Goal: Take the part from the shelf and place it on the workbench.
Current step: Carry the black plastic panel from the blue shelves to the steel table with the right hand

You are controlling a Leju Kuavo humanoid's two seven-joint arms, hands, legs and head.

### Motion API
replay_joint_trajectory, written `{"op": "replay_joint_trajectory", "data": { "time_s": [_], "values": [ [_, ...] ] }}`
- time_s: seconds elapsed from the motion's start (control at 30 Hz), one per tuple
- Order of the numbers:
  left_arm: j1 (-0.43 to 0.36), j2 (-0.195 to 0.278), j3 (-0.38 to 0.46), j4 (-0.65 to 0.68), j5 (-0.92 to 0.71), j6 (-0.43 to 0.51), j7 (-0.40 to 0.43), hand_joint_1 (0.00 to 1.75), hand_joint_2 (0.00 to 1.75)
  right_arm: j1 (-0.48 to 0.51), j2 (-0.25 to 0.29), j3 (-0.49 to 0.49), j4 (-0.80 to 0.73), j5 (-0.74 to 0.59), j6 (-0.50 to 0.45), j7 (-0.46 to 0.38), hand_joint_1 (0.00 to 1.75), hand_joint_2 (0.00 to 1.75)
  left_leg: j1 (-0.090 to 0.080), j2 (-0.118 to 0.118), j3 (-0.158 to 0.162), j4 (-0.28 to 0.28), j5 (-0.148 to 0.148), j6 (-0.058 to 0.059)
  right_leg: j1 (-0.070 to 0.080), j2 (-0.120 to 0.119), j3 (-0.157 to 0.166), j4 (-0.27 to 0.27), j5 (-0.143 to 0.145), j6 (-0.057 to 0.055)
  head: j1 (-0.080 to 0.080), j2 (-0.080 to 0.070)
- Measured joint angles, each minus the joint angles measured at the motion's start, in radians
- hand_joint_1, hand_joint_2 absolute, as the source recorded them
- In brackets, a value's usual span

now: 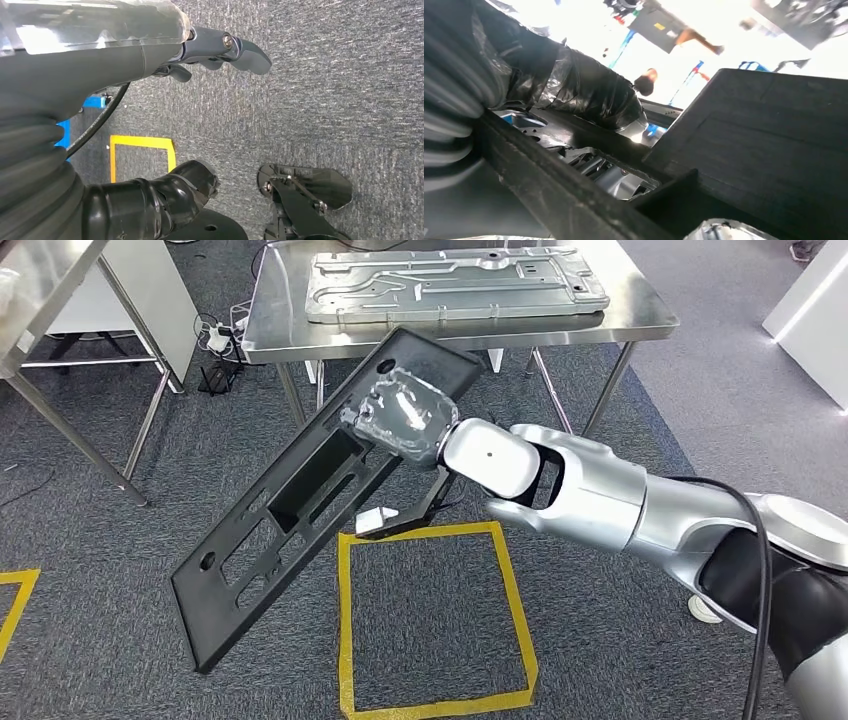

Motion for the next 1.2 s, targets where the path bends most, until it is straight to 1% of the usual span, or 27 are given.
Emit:
{"op": "replay_joint_trajectory", "data": {
  "time_s": [0.17,0.3,0.6,1.03,1.2],
  "values": [
    [0.001,0.000,0.007,0.000,-0.003,-0.004,0.000,0.00,1.75,-0.097,-0.028,-0.014,-0.009,0.012,0.027,0.006,1.75,1.75,0.000,0.000,0.000,0.000,0.000,0.000,0.000,0.000,0.000,0.000,0.000,0.000,0.000,0.000],
    [0.001,0.000,0.011,0.000,-0.003,-0.008,0.000,0.00,1.75,-0.138,-0.039,-0.019,-0.017,0.012,0.032,0.006,1.75,1.75,0.000,0.000,0.000,0.000,0.000,0.000,0.000,0.000,0.000,0.000,0.000,0.000,0.000,0.000],
    [0.001,0.000,0.012,0.000,-0.011,-0.010,-0.003,0.00,1.75,-0.188,-0.063,-0.018,-0.035,0.026,0.042,0.008,1.75,1.75,0.000,0.000,0.000,0.000,0.000,0.000,0.000,0.000,0.000,0.000,0.000,0.000,0.000,0.000],
    [-0.003,0.000,0.012,0.000,-0.016,-0.020,-0.020,0.00,1.75,-0.216,-0.070,-0.018,-0.036,0.010,0.050,0.008,1.75,1.75,0.000,0.000,0.000,0.000,0.000,0.000,0.000,0.001,0.000,0.000,0.000,0.000,0.000,0.000],
    [-0.003,0.000,0.013,0.000,-0.010,-0.021,-0.028,0.00,1.75,-0.218,-0.085,-0.017,-0.036,0.006,0.049,0.008,1.75,1.75,0.000,0.000,0.000,0.000,0.000,0.000,0.000,0.000,0.000,0.000,0.000,0.000,0.000,0.000]
  ]
}}
